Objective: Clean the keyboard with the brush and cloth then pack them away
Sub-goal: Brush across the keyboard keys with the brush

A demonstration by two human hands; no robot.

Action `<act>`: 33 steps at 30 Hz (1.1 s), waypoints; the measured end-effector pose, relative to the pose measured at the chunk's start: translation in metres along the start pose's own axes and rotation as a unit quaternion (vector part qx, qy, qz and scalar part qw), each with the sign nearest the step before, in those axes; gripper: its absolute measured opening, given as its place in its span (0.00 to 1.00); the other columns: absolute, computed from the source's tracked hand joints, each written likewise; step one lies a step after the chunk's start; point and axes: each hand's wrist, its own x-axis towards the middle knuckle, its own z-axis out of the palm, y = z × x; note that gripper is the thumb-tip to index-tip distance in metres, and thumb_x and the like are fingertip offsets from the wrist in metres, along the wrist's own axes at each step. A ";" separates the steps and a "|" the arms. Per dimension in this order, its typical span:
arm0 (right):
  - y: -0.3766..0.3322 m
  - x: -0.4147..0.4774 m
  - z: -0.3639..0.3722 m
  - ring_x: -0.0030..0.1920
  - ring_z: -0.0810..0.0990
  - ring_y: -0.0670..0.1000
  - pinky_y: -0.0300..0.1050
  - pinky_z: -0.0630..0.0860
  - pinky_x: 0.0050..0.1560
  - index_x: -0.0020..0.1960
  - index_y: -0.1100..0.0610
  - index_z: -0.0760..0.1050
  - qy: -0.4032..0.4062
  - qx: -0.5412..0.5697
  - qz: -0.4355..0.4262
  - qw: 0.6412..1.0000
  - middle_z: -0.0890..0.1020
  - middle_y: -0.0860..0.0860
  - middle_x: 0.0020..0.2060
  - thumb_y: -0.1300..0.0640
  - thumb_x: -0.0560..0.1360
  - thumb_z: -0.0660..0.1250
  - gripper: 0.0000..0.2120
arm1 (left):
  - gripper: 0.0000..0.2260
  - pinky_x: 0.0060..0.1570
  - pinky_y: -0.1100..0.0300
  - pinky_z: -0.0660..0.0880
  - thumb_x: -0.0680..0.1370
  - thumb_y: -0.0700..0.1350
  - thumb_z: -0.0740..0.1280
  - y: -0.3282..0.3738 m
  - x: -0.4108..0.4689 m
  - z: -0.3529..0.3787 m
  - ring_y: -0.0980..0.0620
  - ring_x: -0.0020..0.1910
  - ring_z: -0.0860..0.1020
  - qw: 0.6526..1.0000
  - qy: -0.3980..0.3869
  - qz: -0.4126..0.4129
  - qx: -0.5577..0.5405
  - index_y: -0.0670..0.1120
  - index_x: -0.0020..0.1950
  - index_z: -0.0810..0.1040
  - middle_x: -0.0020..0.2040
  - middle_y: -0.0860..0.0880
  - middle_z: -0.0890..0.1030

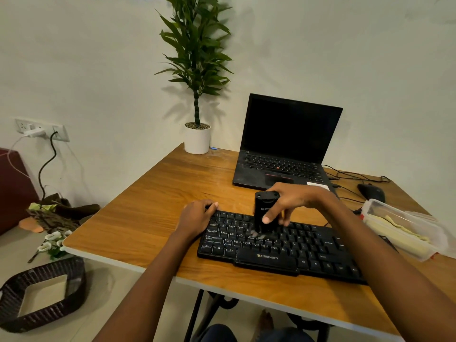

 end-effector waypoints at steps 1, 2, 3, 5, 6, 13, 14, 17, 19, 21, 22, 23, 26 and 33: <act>0.000 -0.002 -0.002 0.35 0.79 0.53 0.42 0.80 0.34 0.50 0.62 0.77 -0.008 -0.010 0.009 1.000 0.80 0.60 0.43 0.62 0.69 0.73 0.11 | 0.13 0.49 0.53 0.72 0.81 0.49 0.59 0.000 0.000 0.000 0.48 0.42 0.79 1.000 0.000 0.000 0.002 0.45 0.47 0.80 0.43 0.47 0.83; -0.001 -0.003 -0.001 0.35 0.79 0.54 0.42 0.80 0.35 0.49 0.61 0.77 -0.010 -0.012 0.004 1.000 0.81 0.61 0.44 0.62 0.69 0.73 0.10 | 0.13 0.49 0.53 0.72 0.81 0.49 0.59 0.000 0.000 0.000 0.48 0.42 0.79 1.000 -0.001 -0.001 0.002 0.45 0.46 0.80 0.43 0.47 0.82; -0.002 -0.001 0.002 0.37 0.80 0.55 0.42 0.81 0.36 0.50 0.60 0.77 -0.005 -0.001 -0.014 1.000 0.81 0.61 0.45 0.62 0.69 0.73 0.11 | 0.13 0.50 0.52 0.72 0.81 0.49 0.59 0.000 0.000 0.000 0.48 0.42 0.79 1.000 -0.003 -0.001 0.002 0.45 0.46 0.80 0.43 0.47 0.82; -0.002 0.005 0.009 0.39 0.81 0.55 0.43 0.81 0.38 0.54 0.62 0.76 0.020 0.033 -0.045 0.998 0.81 0.61 0.47 0.62 0.69 0.73 0.14 | 0.13 0.51 0.50 0.72 0.81 0.49 0.59 -0.001 0.001 0.000 0.47 0.43 0.79 1.000 -0.003 0.000 0.000 0.46 0.46 0.80 0.43 0.47 0.83; -0.001 0.005 0.009 0.38 0.81 0.54 0.43 0.81 0.37 0.54 0.63 0.76 0.029 0.035 -0.041 0.998 0.81 0.61 0.46 0.62 0.69 0.73 0.15 | 0.13 0.52 0.50 0.72 0.81 0.49 0.59 -0.002 0.001 0.000 0.47 0.43 0.79 1.000 -0.001 -0.001 -0.001 0.45 0.46 0.80 0.44 0.46 0.83; -0.011 0.011 0.009 0.30 0.79 0.52 0.40 0.78 0.30 0.49 0.61 0.76 0.032 0.005 -0.027 0.999 0.81 0.55 0.37 0.60 0.69 0.73 0.11 | 0.13 0.54 0.48 0.73 0.81 0.50 0.59 -0.003 0.003 0.000 0.48 0.43 0.79 1.000 -0.003 -0.008 -0.003 0.46 0.47 0.80 0.43 0.47 0.83; -0.010 0.013 0.014 0.31 0.78 0.52 0.40 0.77 0.30 0.50 0.63 0.76 0.039 0.017 -0.039 0.998 0.81 0.55 0.38 0.60 0.69 0.73 0.13 | 0.14 0.56 0.49 0.72 0.81 0.50 0.59 -0.003 0.003 0.000 0.48 0.44 0.79 1.000 -0.001 -0.011 0.000 0.45 0.49 0.81 0.45 0.47 0.83; 0.002 0.012 0.019 0.32 0.77 0.52 0.41 0.77 0.31 0.49 0.62 0.76 0.075 0.060 -0.055 0.994 0.80 0.56 0.38 0.60 0.69 0.73 0.11 | 0.14 0.60 0.52 0.66 0.81 0.50 0.58 0.000 0.001 0.002 0.48 0.48 0.79 1.000 0.001 -0.010 0.011 0.44 0.51 0.81 0.48 0.47 0.83; 0.006 0.008 0.017 0.33 0.78 0.52 0.42 0.78 0.33 0.47 0.59 0.76 0.093 0.070 -0.063 0.991 0.80 0.56 0.39 0.60 0.69 0.73 0.09 | 0.14 0.61 0.51 0.67 0.81 0.50 0.58 0.000 0.001 0.002 0.48 0.47 0.79 1.000 -0.002 -0.006 0.005 0.44 0.51 0.81 0.48 0.46 0.83; 0.004 0.007 0.017 0.34 0.78 0.53 0.43 0.78 0.34 0.50 0.62 0.76 0.066 0.064 -0.066 0.994 0.80 0.57 0.40 0.61 0.69 0.73 0.12 | 0.14 0.58 0.49 0.71 0.81 0.50 0.59 -0.002 0.002 0.001 0.48 0.46 0.79 1.000 -0.002 -0.007 -0.005 0.44 0.51 0.81 0.47 0.46 0.83; 0.001 0.008 0.017 0.34 0.78 0.53 0.42 0.78 0.34 0.53 0.65 0.75 0.050 0.061 -0.066 0.995 0.80 0.58 0.41 0.61 0.69 0.73 0.15 | 0.14 0.57 0.49 0.72 0.81 0.50 0.59 -0.002 0.002 0.000 0.48 0.45 0.79 1.000 0.000 -0.006 -0.007 0.44 0.51 0.81 0.47 0.46 0.83; -0.001 0.010 0.017 0.34 0.78 0.53 0.42 0.78 0.34 0.55 0.66 0.75 0.044 0.059 -0.064 0.995 0.80 0.58 0.41 0.62 0.69 0.73 0.17 | 0.14 0.56 0.49 0.72 0.81 0.50 0.59 -0.002 0.002 0.000 0.49 0.44 0.79 1.000 0.000 -0.006 -0.008 0.45 0.50 0.81 0.46 0.47 0.83; -0.003 0.013 0.016 0.34 0.79 0.52 0.43 0.79 0.35 0.52 0.64 0.75 0.069 0.057 -0.066 0.994 0.80 0.57 0.40 0.61 0.69 0.73 0.14 | 0.13 0.53 0.51 0.73 0.81 0.50 0.59 -0.001 0.002 0.000 0.50 0.42 0.79 1.000 0.003 0.000 -0.006 0.46 0.48 0.81 0.45 0.48 0.83; -0.008 0.018 0.019 0.34 0.79 0.52 0.45 0.79 0.37 0.50 0.63 0.76 0.062 0.058 -0.077 0.993 0.81 0.56 0.39 0.61 0.69 0.73 0.12 | 0.13 0.52 0.52 0.74 0.81 0.50 0.59 0.000 0.001 -0.001 0.49 0.44 0.80 1.000 -0.003 -0.004 -0.001 0.46 0.49 0.81 0.46 0.48 0.83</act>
